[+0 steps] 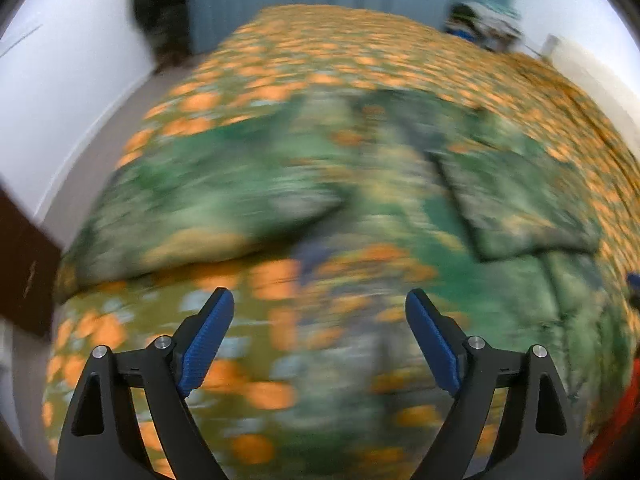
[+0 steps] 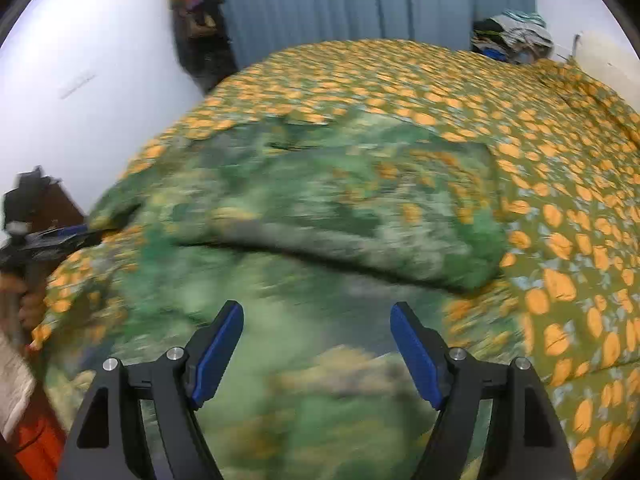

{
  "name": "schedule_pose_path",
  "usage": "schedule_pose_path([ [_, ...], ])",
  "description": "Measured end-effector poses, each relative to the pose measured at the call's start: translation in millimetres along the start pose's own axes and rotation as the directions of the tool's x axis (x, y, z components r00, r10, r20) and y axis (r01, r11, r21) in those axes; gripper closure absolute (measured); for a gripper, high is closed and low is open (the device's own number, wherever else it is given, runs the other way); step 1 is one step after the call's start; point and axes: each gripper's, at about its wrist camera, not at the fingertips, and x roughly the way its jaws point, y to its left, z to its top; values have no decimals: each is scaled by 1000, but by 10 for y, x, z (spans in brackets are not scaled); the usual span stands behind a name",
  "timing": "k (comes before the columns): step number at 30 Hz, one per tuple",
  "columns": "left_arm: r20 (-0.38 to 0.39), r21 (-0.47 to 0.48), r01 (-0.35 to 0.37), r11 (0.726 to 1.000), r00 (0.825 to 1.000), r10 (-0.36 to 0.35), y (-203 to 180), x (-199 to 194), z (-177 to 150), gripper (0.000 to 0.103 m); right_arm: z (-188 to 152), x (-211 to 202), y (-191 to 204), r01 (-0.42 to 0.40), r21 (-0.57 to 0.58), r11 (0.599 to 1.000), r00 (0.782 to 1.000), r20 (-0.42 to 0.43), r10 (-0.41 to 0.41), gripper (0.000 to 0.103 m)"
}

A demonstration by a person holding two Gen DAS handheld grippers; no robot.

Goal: Fold large clothes
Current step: 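Grasp the jacket side edge with the left tool and fold it toward the center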

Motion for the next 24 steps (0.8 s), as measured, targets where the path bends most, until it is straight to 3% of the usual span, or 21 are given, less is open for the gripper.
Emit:
schedule_pose_path([
  [3, -10, -180, -19, 983, 1000, 18, 593, 67, 11, 14, -60, -100, 284, -26, -57, 998, 1000, 13, 27, 26],
  [5, -7, -328, -3, 945, 1000, 1, 990, 136, -12, 15, -84, -150, 435, -30, -89, 996, 999, 22, 32, 26],
  [8, 17, -583, 49, 811, 999, -47, 1633, 344, -120, 15, -118, -206, 569, -41, -103, 994, 999, 26, 44, 26],
  [12, 45, -745, 84, 662, 996, -77, 2116, 632, -224, 15, -183, -241, 668, -58, -105, 993, 998, 10, 59, 26],
  [15, 108, -808, 144, 572, 989, -97, 2294, 754, -240, 16, -220, -247, 676, -54, -102, 993, 999, -2, 54, 26],
  [18, 157, -841, 177, 511, 984, -83, 2429, 816, -216, 18, -255, -255, 662, -37, -94, 995, 999, -5, 37, 26],
  [19, 168, -852, 184, 491, 983, -78, 2466, 831, -212, 24, -266, -255, 646, -38, -82, 996, 999, -7, 37, 26],
  [21, 184, -874, 191, 446, 981, -60, 2531, 855, -252, 54, -286, -243, 623, -38, -63, 997, 999, -12, 37, 25],
  [22, 184, -877, 188, 442, 982, -53, 2563, 863, -242, 82, -299, -232, 616, -38, -57, 998, 999, -15, 37, 26],
  [24, 199, -872, 196, 448, 979, -43, 2588, 825, -254, 88, -323, -207, 614, -37, -54, 998, 999, -22, 35, 26],
])
